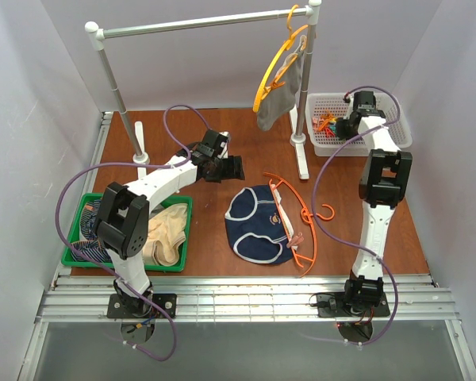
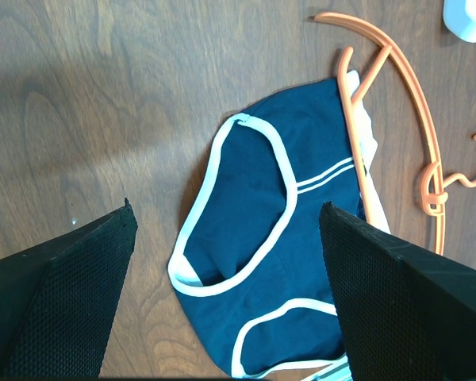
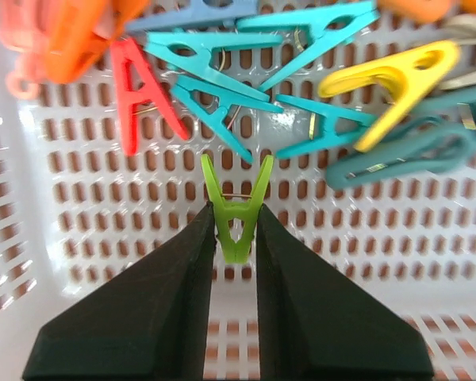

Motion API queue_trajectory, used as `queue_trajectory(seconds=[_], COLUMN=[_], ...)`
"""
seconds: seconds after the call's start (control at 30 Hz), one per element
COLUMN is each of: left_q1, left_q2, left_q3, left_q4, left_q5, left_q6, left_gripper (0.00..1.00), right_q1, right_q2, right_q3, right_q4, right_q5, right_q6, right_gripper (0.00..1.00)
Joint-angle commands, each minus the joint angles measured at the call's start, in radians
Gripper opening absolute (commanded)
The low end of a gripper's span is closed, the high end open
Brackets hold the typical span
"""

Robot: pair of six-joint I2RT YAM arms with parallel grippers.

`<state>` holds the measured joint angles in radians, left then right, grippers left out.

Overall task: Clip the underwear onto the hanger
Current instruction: Pick up the clamp from the bin, then place the clamp at the center of the board.

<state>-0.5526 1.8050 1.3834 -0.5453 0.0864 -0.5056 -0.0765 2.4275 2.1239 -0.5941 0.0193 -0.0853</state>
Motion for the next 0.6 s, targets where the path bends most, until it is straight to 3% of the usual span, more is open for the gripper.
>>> queue_trajectory(seconds=[0.0,0.4,0.57], left_q1=[0.003,0.003,-0.027], left_q2=[-0.082,-0.199,-0.248], left_q3=[0.006,-0.13,-0.15], left_q4=[0.002,0.085,0.105], left_q5=[-0.01,-0.025,-0.062], left_q6=[0.007,0.101,0.159], left_gripper=[0.84,0.84,0.83], right_q1=[0.0,0.043,0.111], right_q2=[-0.172,-0.505,-0.695], right_q3=[-0.011,-0.231,-0.418], right_q4=[0.007,-0.013,-0.012], right_q5=[-0.01,-0.042,-0.073], right_q6=[0.021,0.071,0.149], right_gripper=[0.15,0.14,0.14])
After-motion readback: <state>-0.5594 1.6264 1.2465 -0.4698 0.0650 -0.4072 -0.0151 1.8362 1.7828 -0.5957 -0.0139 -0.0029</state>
